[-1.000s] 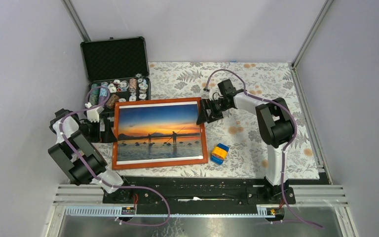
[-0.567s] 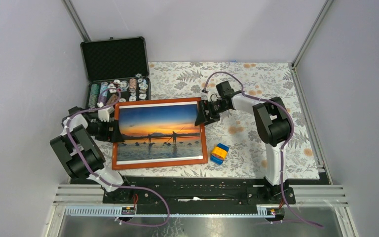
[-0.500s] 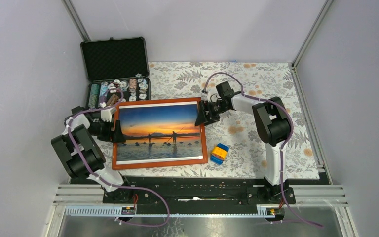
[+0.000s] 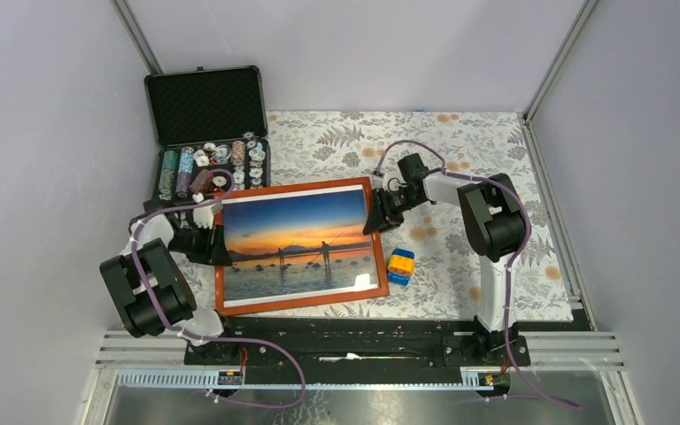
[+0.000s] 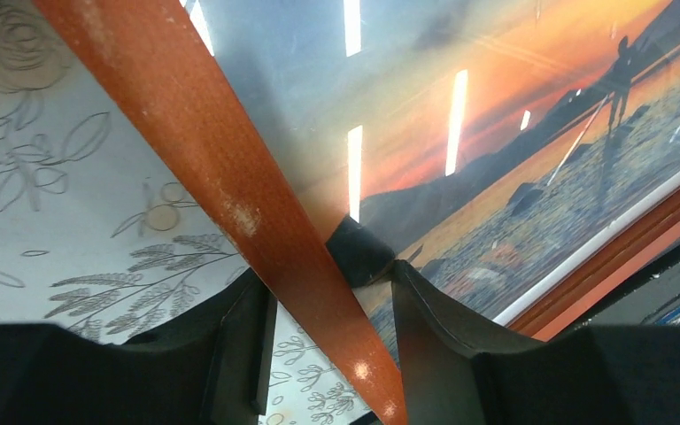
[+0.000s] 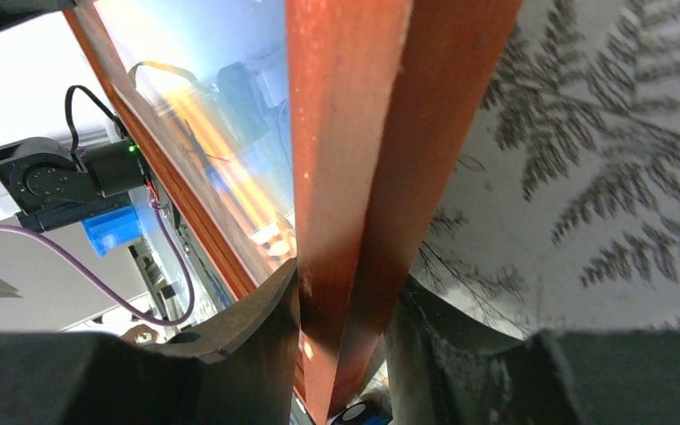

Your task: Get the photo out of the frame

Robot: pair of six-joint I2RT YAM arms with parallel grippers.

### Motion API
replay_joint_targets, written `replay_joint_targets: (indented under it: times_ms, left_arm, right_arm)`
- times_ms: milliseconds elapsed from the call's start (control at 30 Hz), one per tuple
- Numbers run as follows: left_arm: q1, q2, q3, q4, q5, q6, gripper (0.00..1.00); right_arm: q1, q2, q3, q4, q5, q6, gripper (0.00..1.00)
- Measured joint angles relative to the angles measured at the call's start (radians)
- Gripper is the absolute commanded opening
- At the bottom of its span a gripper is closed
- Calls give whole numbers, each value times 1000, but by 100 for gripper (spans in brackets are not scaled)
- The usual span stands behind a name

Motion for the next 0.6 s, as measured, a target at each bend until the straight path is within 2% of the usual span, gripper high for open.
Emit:
replay_joint_targets:
  times_ms: [300, 600]
  left_arm:
    - [-145, -96, -42, -10, -24, -39, 31]
    - [-354, -83, -44, 26, -28, -121, 27]
  right_arm:
    - [-96, -39, -37, -121, -26, -98, 21]
    - [-228, -63, -66, -241, -39, -251, 16]
